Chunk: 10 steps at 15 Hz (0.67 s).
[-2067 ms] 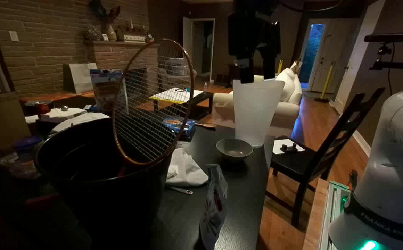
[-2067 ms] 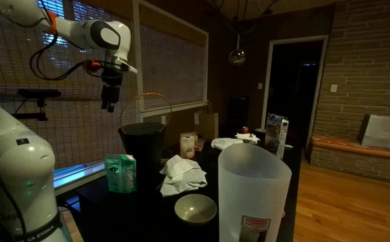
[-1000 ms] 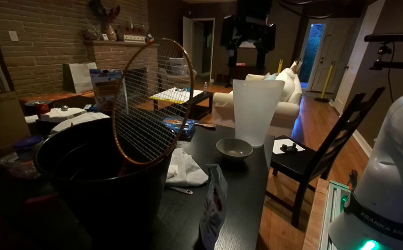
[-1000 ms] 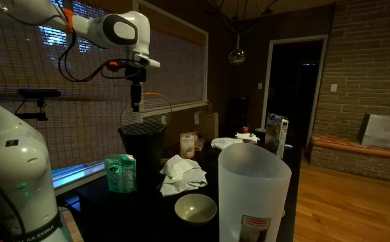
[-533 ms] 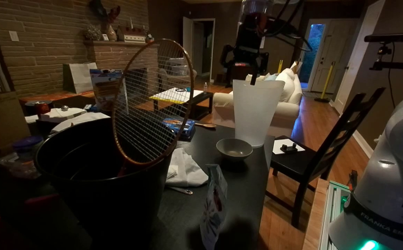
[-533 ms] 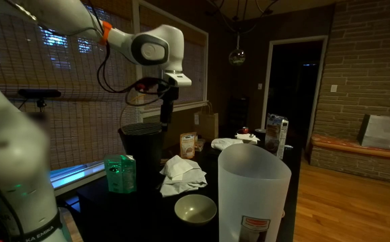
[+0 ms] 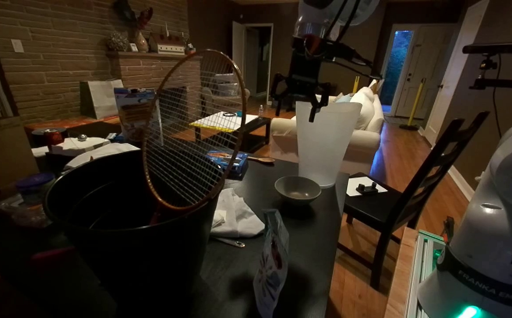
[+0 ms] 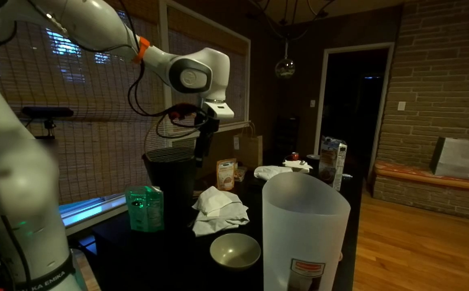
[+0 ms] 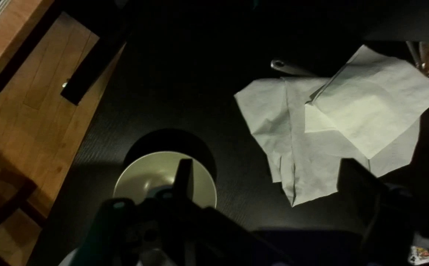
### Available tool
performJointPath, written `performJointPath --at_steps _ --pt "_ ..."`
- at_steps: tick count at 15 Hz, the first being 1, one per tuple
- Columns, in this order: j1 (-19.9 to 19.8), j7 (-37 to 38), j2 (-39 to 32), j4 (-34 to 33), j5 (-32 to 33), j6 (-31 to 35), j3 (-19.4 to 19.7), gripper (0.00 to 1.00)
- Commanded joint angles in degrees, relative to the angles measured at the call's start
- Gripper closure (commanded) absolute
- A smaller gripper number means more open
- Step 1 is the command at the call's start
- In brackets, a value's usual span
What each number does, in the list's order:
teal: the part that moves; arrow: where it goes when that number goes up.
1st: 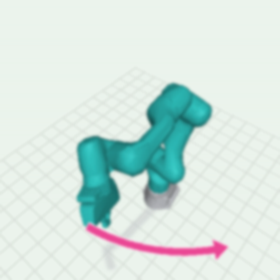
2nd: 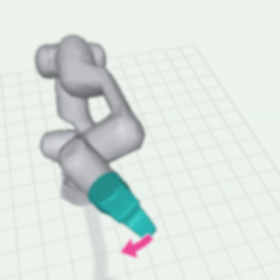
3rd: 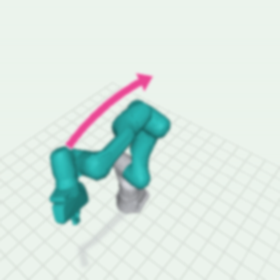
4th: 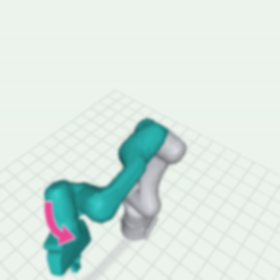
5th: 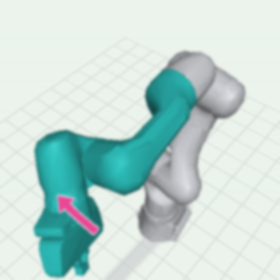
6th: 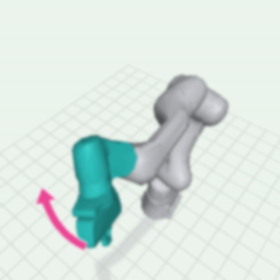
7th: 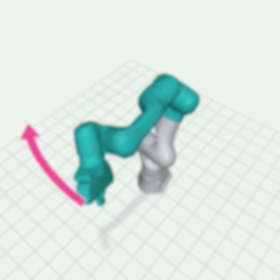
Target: Move the black bin to the right.
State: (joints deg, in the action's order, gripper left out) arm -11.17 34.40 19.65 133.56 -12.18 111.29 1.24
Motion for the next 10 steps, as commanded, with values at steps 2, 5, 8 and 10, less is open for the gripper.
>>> performJointPath --at_steps 2,5,8,10 --pt "7.0 -0.5 -2.1 3.1 -15.8 11.2 -1.8 0.0" --pt "12.7 -6.5 -3.1 3.7 -22.7 18.4 -4.5 0.0" --pt "14.9 -9.7 -5.8 1.7 -19.4 17.1 -6.2 0.0" --pt "15.1 -7.4 -4.8 2.7 -19.7 17.4 -6.6 0.0"
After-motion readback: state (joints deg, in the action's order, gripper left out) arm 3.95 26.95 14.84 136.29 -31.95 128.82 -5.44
